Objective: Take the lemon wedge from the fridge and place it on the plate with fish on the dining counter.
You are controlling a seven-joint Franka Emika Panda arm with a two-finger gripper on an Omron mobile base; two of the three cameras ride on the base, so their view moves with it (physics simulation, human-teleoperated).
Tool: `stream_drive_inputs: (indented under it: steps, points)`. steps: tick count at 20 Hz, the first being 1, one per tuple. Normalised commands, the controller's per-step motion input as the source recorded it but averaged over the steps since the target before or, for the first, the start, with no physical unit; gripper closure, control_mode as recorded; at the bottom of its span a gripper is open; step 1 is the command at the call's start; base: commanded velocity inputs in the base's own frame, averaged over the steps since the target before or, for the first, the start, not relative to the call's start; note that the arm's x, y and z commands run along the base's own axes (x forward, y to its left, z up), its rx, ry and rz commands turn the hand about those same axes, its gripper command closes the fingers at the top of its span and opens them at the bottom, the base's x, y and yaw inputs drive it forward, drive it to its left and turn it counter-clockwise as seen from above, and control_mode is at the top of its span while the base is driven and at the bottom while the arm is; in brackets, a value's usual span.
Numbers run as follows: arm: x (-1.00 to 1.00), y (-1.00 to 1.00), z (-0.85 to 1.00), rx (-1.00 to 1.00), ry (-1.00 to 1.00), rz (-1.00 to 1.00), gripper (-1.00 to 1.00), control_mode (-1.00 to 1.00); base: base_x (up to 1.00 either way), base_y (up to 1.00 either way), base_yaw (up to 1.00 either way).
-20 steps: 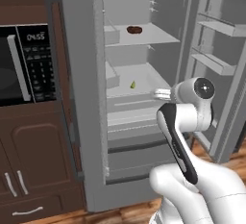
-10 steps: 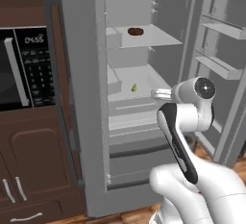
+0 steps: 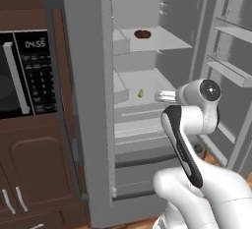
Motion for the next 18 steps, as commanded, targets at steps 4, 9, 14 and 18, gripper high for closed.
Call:
stream_drive_inputs:
  steps: [4, 9, 14, 18]
  points:
    - [0.0, 0.0, 0.0, 0.0, 0.0, 0.0, -1.0, 1.0, 0.52, 0.0, 0.0]
    - [0.0, 0.0, 0.0, 0.0, 0.0, 0.0, -1.0, 1.0, 0.36, 0.0, 0.0]
    - [0.22, 0.0, 0.0, 0.0, 0.01, 0.0, -1.0, -1.0, 0.18, 0.0, 0.0]
    - [0.81, -0.01, 0.0, 0.0, 0.07, 0.0, -1.0, -1.0, 0.0, 0.0, 0.0]
